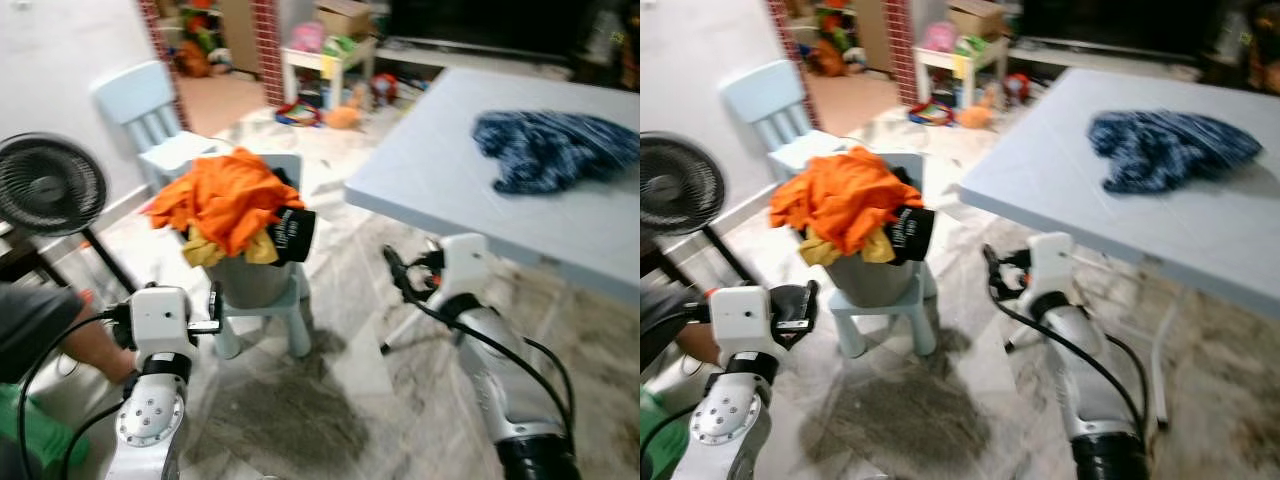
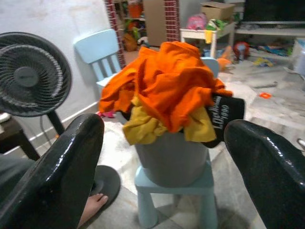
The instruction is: Hang hanger
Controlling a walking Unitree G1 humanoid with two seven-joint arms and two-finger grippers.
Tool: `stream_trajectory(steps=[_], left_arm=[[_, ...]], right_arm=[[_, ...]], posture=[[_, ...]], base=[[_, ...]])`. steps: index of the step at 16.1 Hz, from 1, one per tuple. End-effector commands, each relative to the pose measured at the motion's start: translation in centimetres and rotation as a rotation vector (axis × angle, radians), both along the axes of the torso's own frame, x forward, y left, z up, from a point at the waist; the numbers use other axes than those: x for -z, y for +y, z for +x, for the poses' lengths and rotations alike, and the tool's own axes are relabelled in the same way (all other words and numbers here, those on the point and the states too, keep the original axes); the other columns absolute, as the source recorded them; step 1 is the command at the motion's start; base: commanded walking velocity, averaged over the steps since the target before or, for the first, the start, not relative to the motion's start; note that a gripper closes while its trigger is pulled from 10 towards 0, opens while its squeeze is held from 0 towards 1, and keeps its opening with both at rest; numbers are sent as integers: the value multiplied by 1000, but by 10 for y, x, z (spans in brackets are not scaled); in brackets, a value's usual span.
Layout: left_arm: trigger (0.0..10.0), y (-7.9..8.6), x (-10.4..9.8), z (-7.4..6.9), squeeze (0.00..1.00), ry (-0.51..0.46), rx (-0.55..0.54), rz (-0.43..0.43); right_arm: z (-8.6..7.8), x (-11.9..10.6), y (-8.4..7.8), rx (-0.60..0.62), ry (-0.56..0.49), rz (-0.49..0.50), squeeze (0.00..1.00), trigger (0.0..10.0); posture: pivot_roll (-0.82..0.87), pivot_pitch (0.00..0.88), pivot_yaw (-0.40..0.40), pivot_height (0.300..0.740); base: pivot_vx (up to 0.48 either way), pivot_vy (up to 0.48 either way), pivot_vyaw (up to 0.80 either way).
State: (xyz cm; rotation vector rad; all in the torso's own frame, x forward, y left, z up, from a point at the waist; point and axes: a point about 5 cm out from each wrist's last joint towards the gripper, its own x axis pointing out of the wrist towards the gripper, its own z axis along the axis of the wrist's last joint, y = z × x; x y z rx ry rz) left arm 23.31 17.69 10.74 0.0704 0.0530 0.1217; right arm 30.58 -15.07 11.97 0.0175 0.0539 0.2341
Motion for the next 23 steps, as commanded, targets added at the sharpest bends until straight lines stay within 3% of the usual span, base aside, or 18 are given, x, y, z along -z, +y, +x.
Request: stream_trajectory(steps=[1, 12, 23], left_arm=[[10000, 7, -3, 0, 0, -3, -27, -2], [10000, 0, -4, 2, 0, -19, 18, -38], [10000, 0, -6, 1, 0, -25, 29, -24]], right_arm=[[1, -3, 4, -4, -4, 21, 0, 10000], [3, -5, 4, -12, -9, 17, 0, 10000], [6, -6, 8, -32, -19, 5, 0, 10000]], posture=[[-22, 40, 2, 740], [-43, 46, 2, 740], [-18, 34, -6, 740]], base=[[0, 0, 0], [0, 0, 0], [289, 196, 0]])
